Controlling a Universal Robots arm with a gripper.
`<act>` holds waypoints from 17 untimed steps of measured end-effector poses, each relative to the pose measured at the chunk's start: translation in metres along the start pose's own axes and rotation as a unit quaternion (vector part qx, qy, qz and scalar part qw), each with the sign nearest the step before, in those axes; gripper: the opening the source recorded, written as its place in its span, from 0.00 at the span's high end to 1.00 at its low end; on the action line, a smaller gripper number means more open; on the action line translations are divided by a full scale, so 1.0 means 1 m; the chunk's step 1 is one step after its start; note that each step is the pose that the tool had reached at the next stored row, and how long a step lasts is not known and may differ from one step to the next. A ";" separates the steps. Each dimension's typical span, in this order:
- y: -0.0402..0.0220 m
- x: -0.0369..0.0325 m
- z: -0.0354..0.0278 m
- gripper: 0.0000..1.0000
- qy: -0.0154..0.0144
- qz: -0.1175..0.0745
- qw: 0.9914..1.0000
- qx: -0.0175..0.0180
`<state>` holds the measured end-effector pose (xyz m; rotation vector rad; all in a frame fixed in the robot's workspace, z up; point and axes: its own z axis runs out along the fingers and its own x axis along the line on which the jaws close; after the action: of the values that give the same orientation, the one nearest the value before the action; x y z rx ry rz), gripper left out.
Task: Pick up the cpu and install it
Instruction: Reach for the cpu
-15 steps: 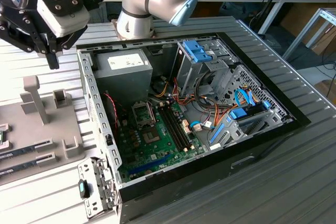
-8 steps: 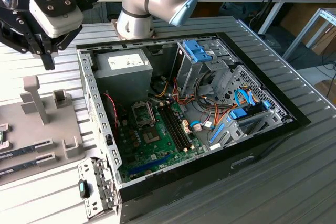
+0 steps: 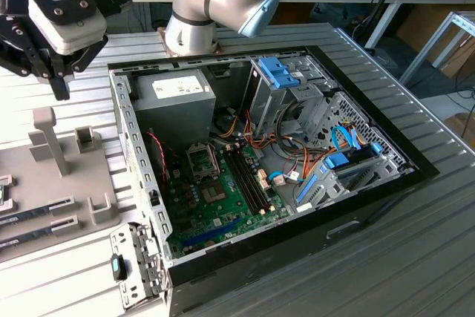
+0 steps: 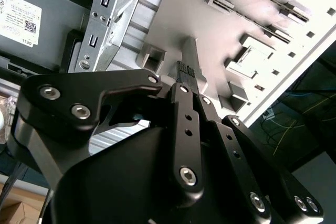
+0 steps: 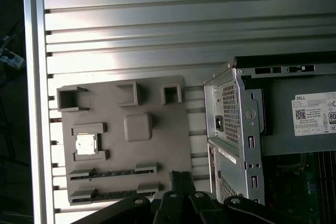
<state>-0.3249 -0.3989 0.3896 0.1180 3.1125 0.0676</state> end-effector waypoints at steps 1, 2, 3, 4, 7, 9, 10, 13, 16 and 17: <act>-0.0001 0.0007 0.0000 0.89 0.000 0.000 1.000 0.000; -0.0001 0.0013 0.0001 0.89 0.000 0.000 1.000 0.000; -0.0002 0.0025 0.0001 0.89 0.000 0.000 1.000 0.000; -0.0003 0.0033 0.0002 0.89 0.000 0.000 1.000 0.000; -0.0004 0.0056 0.0004 0.89 0.000 0.000 1.000 0.000; -0.0005 0.0076 0.0006 0.89 0.000 0.000 1.000 0.000; -0.0005 0.0087 0.0007 0.89 0.000 0.000 1.000 0.000; -0.0005 0.0135 0.0012 0.89 0.000 0.000 1.000 0.000; -0.0008 0.0161 0.0024 0.89 0.000 0.000 1.000 0.000; -0.0008 0.0164 0.0028 0.89 0.000 0.000 1.000 0.000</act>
<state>-0.3412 -0.3984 0.3864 0.1178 3.1124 0.0677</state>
